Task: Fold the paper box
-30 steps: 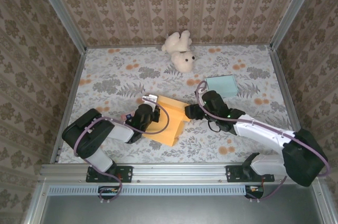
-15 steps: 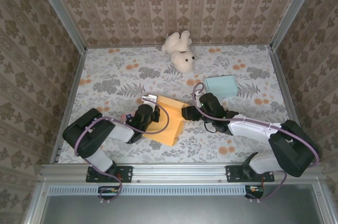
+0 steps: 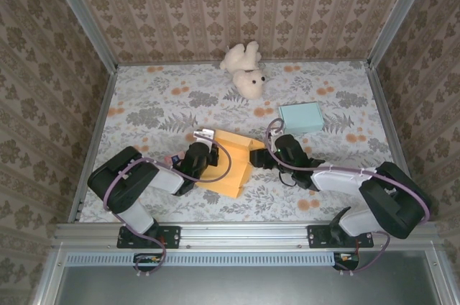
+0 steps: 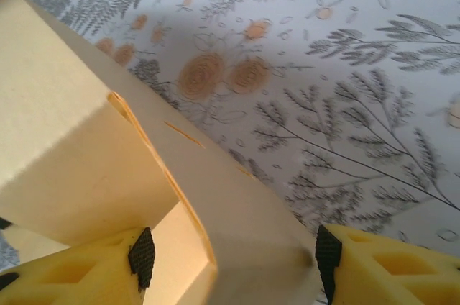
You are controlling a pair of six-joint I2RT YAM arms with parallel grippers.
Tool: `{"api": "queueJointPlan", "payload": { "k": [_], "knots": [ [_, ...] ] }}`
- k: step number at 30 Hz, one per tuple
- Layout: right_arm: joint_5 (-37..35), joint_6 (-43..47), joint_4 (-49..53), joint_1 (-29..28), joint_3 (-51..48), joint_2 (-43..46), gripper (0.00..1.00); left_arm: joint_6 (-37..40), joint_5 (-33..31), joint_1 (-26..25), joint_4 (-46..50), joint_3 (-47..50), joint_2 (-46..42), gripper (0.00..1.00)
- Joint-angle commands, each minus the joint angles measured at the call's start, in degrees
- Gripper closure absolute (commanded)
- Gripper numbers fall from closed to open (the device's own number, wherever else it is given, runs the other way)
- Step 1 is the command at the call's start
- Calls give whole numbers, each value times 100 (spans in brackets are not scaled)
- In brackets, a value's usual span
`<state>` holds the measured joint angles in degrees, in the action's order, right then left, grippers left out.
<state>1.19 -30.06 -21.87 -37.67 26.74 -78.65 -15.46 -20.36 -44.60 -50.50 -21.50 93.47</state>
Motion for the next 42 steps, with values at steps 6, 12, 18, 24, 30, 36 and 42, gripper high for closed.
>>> {"api": "queueJointPlan", "payload": {
  "k": [6,12,18,24,30,36,42],
  "knots": [
    [-885,30,495,39,-238,180,36,-99,14,-18,166,-109,-161,100],
    [-1229,-54,797,167,-254,118,38,-96,-16,-15,255,-91,-248,100],
    [-1234,-38,721,216,-215,-217,39,-115,5,-14,321,-135,-266,100],
    [-1099,-10,337,223,-121,-767,40,-124,4,-20,331,-147,-237,100],
    [-587,0,-765,212,-327,-899,40,-106,58,-23,339,-153,-228,100],
    [-129,107,-1332,158,-365,-786,40,-121,124,-23,339,-181,-206,100],
    [-26,246,-1276,-147,-1,-1094,40,-177,153,-29,409,-249,-202,100]
  ]
}}
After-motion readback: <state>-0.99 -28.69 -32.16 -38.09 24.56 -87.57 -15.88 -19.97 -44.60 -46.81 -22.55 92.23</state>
